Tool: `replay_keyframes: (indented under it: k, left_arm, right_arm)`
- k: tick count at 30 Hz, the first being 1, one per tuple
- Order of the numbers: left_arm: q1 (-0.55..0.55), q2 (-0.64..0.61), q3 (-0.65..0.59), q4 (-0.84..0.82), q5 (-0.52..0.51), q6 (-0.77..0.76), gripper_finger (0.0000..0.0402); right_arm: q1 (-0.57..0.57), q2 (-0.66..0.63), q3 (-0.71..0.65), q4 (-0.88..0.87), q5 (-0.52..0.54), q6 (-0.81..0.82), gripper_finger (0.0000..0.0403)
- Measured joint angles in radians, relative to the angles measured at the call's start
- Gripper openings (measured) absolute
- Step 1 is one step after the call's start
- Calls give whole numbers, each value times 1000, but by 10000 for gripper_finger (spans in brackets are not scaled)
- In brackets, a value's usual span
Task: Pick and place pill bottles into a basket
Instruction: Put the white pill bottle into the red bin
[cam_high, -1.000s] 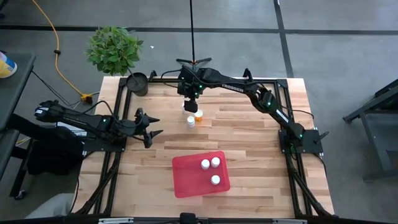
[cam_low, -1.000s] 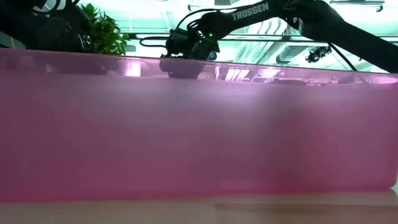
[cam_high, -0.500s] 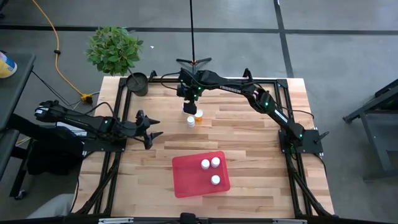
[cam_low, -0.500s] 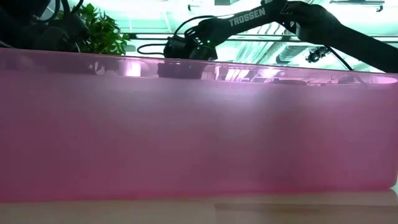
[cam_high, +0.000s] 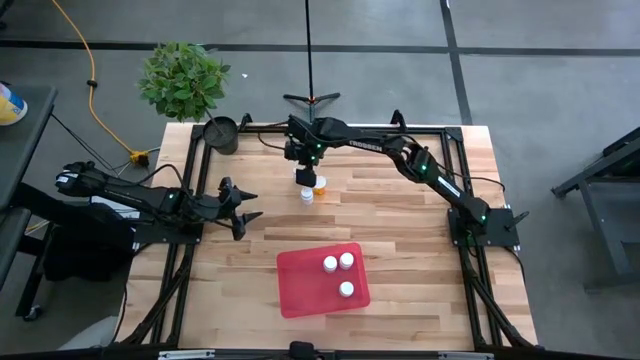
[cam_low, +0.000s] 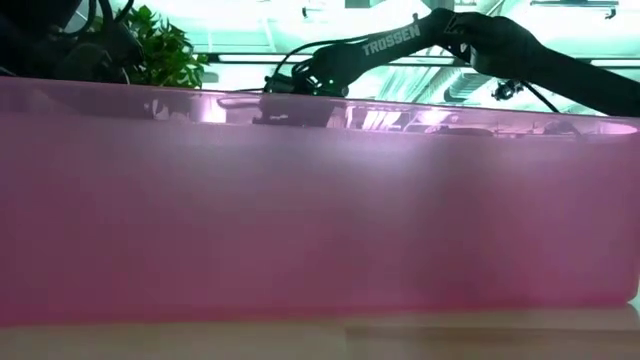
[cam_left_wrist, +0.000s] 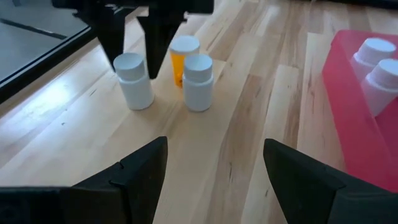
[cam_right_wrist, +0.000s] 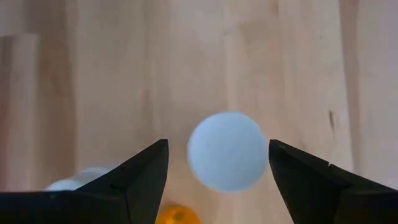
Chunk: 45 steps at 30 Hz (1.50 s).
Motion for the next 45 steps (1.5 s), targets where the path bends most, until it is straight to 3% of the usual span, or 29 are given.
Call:
replay_keyframes:
  k: [6,25,36,45]
  left_arm:
    - [0,0,0,30,5,0,298]
    - [0,0,0,29,7,1,298]
    - [0,0,0,28,25,0,298]
    - [0,0,0,28,34,-14,298]
  right_arm:
    - [2,-2,0,40,-71,10,266]
    - [3,2,0,-17,-106,46,196]
    - [24,2,0,-42,-108,30,198]
    - [36,2,2,-44,-103,7,147]
